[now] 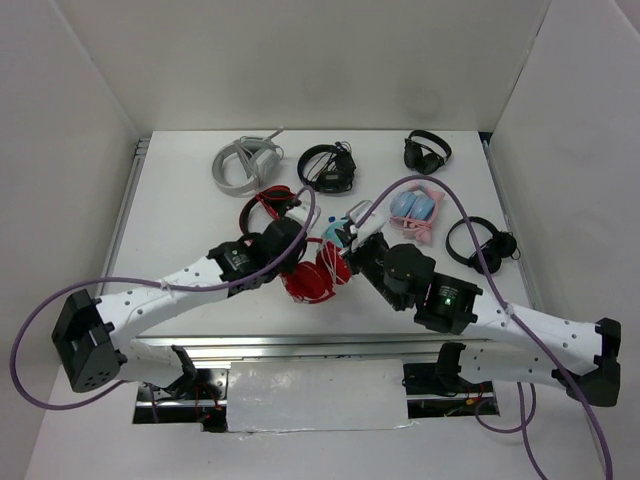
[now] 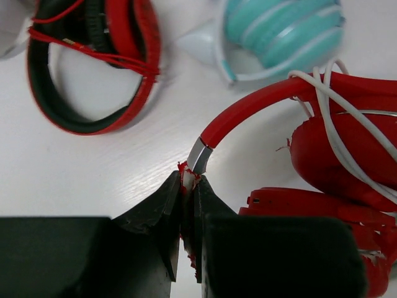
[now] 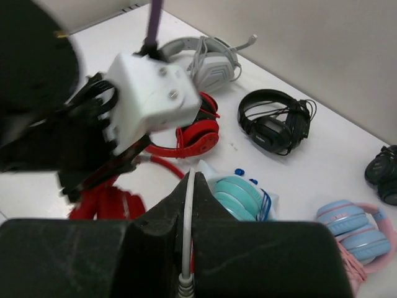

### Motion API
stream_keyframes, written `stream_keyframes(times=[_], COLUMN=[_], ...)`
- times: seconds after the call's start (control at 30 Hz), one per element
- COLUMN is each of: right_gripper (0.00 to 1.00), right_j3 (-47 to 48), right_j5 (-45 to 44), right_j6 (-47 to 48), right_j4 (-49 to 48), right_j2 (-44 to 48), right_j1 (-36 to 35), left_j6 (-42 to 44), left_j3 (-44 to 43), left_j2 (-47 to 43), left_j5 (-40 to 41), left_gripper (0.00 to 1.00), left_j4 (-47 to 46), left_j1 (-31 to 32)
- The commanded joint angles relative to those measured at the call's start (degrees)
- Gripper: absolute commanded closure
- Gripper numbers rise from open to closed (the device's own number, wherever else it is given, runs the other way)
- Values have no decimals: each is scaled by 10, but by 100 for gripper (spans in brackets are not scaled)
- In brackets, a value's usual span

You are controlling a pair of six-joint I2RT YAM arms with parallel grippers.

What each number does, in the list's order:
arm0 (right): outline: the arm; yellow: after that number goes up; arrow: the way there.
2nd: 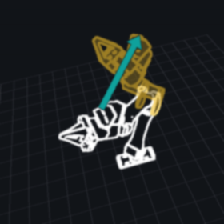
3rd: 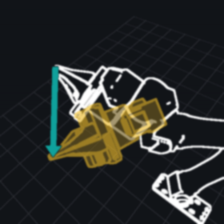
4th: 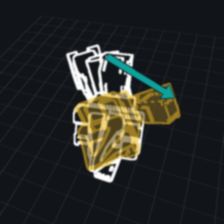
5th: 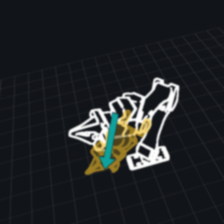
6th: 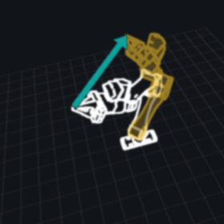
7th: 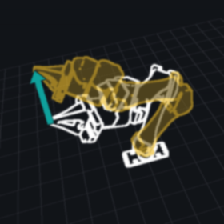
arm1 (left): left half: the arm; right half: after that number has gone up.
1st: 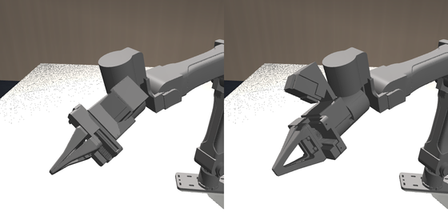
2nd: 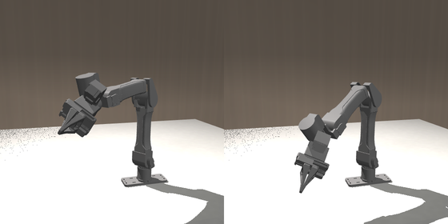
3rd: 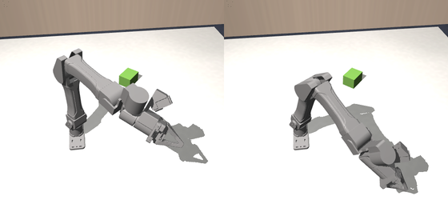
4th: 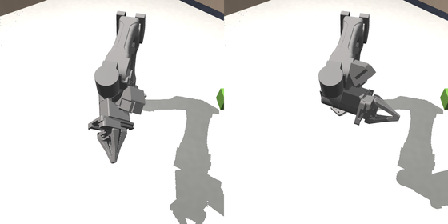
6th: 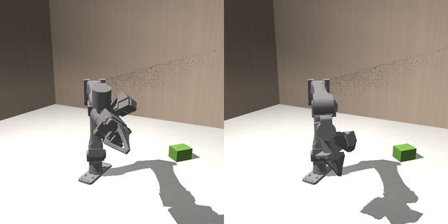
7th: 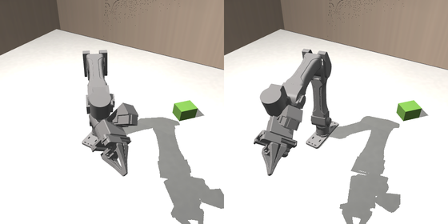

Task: Wrap the headphones

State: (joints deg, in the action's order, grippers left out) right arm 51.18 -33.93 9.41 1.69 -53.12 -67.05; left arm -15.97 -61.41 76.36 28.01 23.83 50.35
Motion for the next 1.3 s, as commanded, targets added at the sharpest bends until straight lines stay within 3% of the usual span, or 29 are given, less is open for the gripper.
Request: stream_keyframes(times=[0.0,0.17,0.3,0.7,0.9,1.27], right_gripper=[100,100,94,91,80,49], right_j3=[32,43,29,-53,-114,-228], right_j5=[63,162,317,455,486,592], right_j6=[11,-25,-55,-159,-195,-204], right_j4=[-54,-30,-23,-69,-114,-262], right_j2=[-5,-25,-49,-95,-88,-52], right_j1=[50,130,193,298,319,306], left_j6=[44,59,62,59,47,16], left_j3=[22,45,62,65,52,0], left_j2=[-59,-108,-142,-216,-235,-222], left_j5=[-55,-85,-102,-123,-105,-63], left_gripper=[100,100,100,100,100,100], left_j4=[-91,-116,-133,-143,-143,-141], left_j1=[34,71,78,80,79,78])
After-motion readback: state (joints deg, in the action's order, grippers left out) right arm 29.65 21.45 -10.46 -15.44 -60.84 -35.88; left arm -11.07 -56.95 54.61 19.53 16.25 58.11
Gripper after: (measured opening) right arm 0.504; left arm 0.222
